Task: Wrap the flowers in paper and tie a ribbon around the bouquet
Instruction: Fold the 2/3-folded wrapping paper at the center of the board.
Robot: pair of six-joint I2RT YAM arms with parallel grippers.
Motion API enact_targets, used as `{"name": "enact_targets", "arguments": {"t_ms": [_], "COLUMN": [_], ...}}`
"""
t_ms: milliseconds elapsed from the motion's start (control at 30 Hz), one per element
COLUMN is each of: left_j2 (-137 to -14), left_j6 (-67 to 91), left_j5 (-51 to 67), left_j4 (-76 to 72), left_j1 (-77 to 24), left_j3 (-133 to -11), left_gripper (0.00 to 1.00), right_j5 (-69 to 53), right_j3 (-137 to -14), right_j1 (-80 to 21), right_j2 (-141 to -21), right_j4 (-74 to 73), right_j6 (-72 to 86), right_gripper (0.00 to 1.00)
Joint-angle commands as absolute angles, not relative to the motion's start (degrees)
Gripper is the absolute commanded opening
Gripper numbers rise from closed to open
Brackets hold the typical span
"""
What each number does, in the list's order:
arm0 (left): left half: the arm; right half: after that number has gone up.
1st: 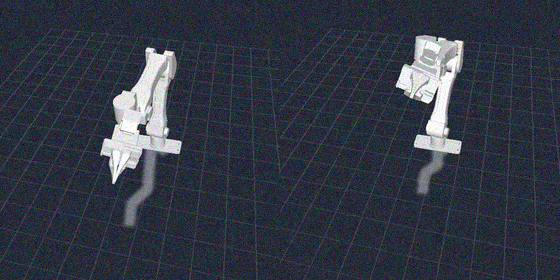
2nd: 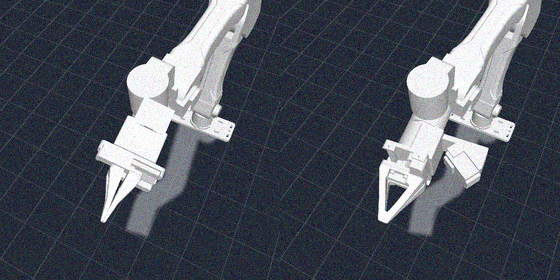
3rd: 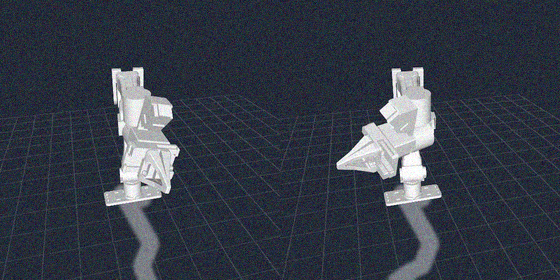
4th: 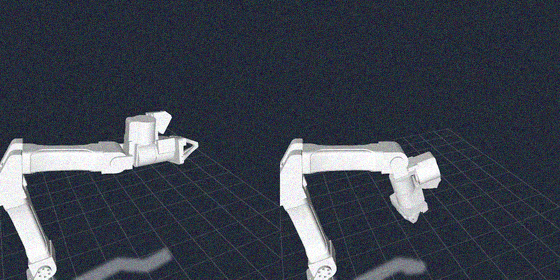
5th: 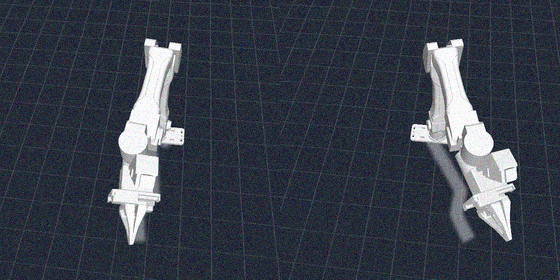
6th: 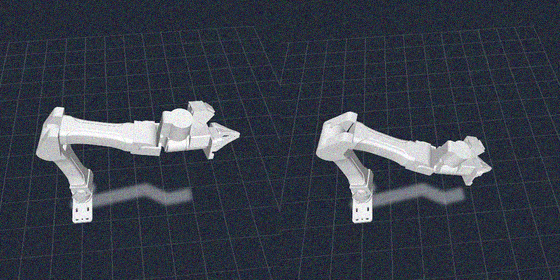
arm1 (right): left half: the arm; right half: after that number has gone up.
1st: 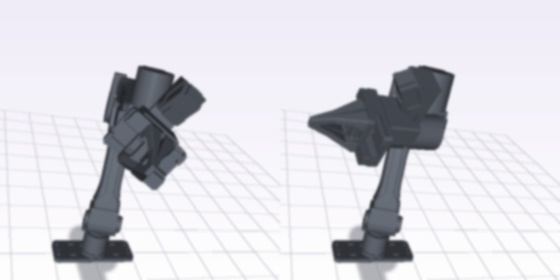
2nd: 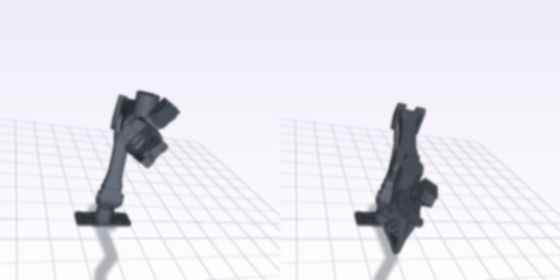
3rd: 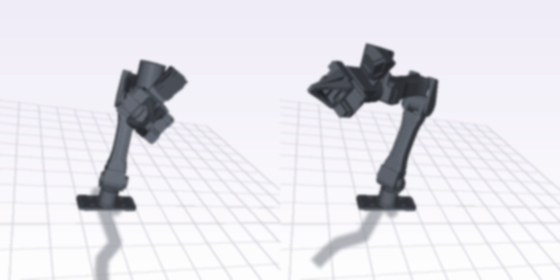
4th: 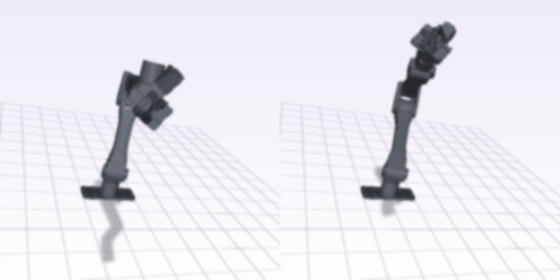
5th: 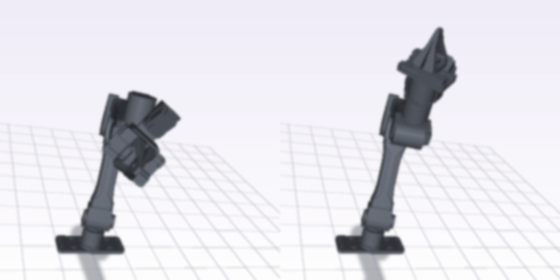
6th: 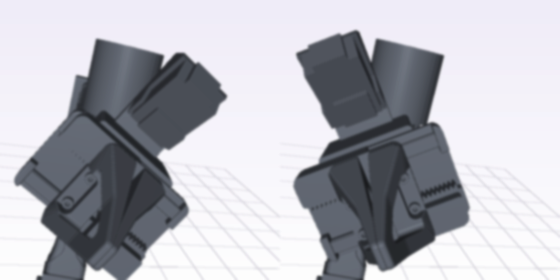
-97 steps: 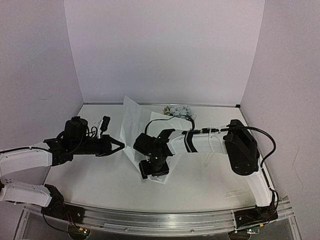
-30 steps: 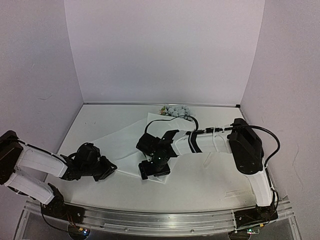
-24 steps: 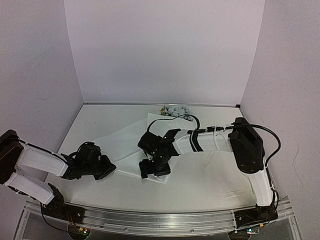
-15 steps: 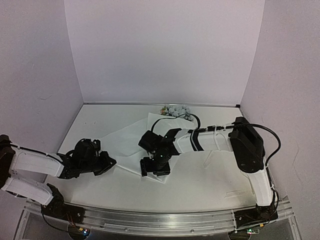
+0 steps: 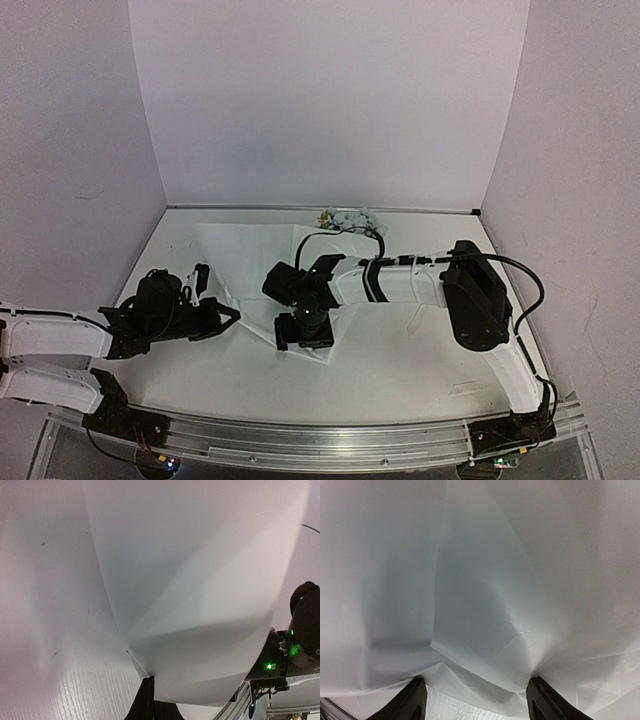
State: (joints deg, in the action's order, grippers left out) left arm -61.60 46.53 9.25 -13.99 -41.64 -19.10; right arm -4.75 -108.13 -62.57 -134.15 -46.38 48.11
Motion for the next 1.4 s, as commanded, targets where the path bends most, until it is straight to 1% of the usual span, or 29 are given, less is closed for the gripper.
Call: {"name": "enact_targets", "arguments": {"t_ms": [0, 167, 267, 433, 633, 733, 867, 967, 1133, 1300, 1367], "left_j2": [-63.45, -67.58, -68.99, -68.4, -69.64, -71.21, -73.73, -75.84, -78.17, -79.54, -79.63], "left_j6": [40.98, 38.68, 38.44, 38.56, 36.09, 34.33, 32.26, 30.51, 29.04, 28.22, 28.18], "left_j5": [15.41, 17.1, 15.18, 10.58, 11.84, 14.34, 17.27, 18.36, 18.95, 19.45, 19.39], "left_j4": [-18.99, -20.0, -18.35, -15.45, -13.3, -12.74, -11.86, -10.53, -9.32, -8.51, -8.37], "left_j1": [-43.17, -46.15, -46.58, -46.54, -46.55, -46.58, -46.65, -47.34, -48.06, -48.42, -48.46], "left_j3": [-24.0, -26.92, -27.9, -27.71, -30.1, -31.87, -34.81, -37.2, -39.67, -41.12, -41.32], "left_gripper": [0.0, 0.0, 0.0, 0.0, 0.0, 0.0, 0.0, 0.0, 0.0, 0.0, 0.0], "right_j5": [-2.07, -2.59, -2.43, -4.32, -11.06, -12.65, -11.74, -10.69, -9.68, -10.71, -12.13], "right_j3": [-107.17, -106.5, -103.95, -95.1, -85.23, -81.5, -77.56, -74.25, -67.67, -63.82, -63.14], "right_j1": [-61.96, -61.96, -61.88, -61.83, -61.83, -61.8, -61.56, -60.75, -59.25, -57.62, -57.3], "right_j2": [-140.32, -138.82, -135.56, -126.72, -117.58, -113.88, -109.49, -107.18, -102.33, -101.33, -101.38], "right_j4": [-51.73, -51.64, -50.13, -39.12, -23.81, -20.55, -19.78, -18.12, -12.37, -6.98, -4.4], "right_j6": [49.54, 48.09, 46.42, 41.1, 33.33, 30.81, 30.14, 32.19, 34.74, 36.33, 36.62], "right_gripper": [0.71, 0.74, 0.76, 0.78, 0.78, 0.78, 0.78, 0.75, 0.66, 0.63, 0.64]}}
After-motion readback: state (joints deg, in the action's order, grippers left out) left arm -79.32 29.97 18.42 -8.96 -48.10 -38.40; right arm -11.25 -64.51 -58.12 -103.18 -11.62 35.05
